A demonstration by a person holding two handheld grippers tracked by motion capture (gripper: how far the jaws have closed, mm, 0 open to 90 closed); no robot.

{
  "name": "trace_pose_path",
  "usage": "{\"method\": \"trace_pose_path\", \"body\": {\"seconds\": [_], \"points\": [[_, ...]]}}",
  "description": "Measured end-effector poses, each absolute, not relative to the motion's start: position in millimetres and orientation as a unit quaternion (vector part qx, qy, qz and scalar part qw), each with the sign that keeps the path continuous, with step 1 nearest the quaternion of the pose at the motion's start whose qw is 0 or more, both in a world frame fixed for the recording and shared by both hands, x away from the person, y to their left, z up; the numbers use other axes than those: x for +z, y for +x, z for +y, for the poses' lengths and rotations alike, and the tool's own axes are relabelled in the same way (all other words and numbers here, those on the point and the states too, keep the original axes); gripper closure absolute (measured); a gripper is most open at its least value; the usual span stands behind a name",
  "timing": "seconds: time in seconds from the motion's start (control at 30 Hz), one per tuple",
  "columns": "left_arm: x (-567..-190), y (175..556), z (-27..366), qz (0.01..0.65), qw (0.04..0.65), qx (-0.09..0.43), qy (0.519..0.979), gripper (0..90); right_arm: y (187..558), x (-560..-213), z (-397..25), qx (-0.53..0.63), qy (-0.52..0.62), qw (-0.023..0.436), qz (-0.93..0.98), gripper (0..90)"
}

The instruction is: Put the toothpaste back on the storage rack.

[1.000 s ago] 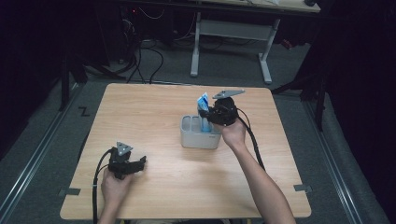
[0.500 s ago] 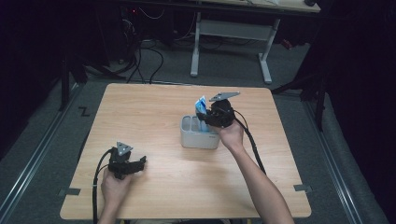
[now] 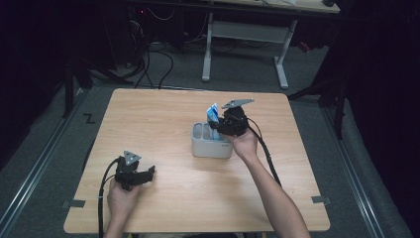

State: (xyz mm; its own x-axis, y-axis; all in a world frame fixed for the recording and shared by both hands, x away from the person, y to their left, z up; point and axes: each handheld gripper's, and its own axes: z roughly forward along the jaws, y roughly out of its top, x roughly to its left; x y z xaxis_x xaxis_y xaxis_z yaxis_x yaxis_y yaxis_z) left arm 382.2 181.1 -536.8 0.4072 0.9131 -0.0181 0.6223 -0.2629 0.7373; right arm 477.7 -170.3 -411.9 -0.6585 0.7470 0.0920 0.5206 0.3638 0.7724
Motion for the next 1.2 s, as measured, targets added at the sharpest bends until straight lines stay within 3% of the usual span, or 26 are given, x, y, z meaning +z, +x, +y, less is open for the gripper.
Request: {"method": "trace_pose_path", "body": {"seconds": [0.5, 0.97, 1.2], "points": [[-536.8, 382.2, 181.0, 0.501, 0.343, 0.212, 0.766, 23.1, 477.7, -416.0, -161.1, 0.407, 0.377, 0.142, 0.820, 69.1], [-536.8, 382.1, 181.0, 0.501, 0.343, 0.212, 0.766, 23.1, 467.7, -408.2, -176.8, 0.419, 0.382, 0.152, 0.809, 56.1], [-536.7, 382.2, 181.1, 0.501, 0.343, 0.212, 0.766, 23.1, 465.2, -404.8, -181.6, 0.427, 0.384, 0.153, 0.804, 53.8]]}}
